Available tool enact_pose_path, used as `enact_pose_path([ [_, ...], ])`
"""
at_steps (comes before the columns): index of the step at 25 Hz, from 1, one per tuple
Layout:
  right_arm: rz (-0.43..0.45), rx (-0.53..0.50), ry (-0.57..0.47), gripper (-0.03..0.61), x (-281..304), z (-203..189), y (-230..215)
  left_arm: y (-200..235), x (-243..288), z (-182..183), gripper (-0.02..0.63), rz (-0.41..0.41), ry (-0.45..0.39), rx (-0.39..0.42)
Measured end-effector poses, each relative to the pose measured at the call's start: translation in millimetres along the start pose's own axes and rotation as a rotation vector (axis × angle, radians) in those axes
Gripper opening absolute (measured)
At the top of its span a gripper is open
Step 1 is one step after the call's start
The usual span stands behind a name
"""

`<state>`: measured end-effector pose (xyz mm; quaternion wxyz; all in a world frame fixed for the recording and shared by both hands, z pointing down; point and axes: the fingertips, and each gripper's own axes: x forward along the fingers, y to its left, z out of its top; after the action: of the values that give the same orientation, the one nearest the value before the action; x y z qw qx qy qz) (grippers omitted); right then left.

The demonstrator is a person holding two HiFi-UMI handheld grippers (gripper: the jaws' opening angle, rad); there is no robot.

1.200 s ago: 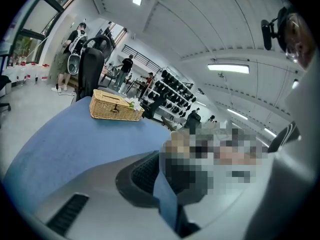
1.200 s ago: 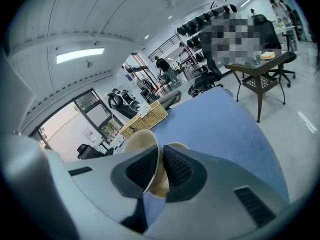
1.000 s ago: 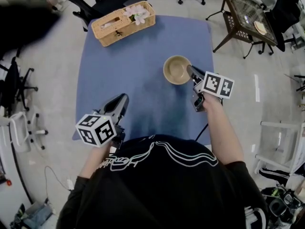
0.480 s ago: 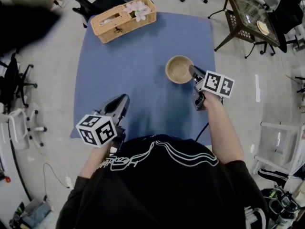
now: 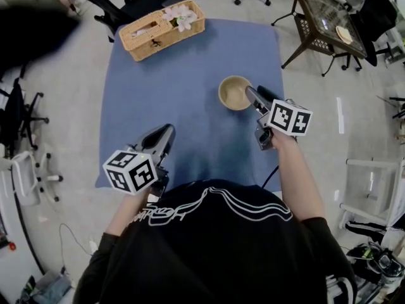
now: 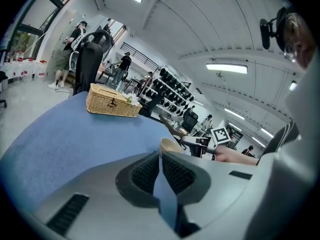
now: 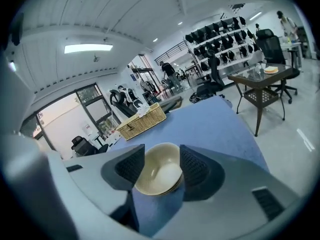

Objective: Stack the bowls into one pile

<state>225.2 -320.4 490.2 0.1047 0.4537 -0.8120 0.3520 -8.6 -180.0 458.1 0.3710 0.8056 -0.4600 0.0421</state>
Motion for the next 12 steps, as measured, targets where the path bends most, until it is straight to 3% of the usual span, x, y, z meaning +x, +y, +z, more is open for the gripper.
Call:
enact_pose_path([
  [6, 0.038, -0.154, -0.087, 0.233, -40, 12, 51, -13, -11, 23, 0.038, -0.062, -0.020, 0.030],
  [12, 0.204, -0.203, -0.144, 0.222, -88, 5, 140, -43, -39, 49, 0.038, -0.155, -0.025, 0.108],
])
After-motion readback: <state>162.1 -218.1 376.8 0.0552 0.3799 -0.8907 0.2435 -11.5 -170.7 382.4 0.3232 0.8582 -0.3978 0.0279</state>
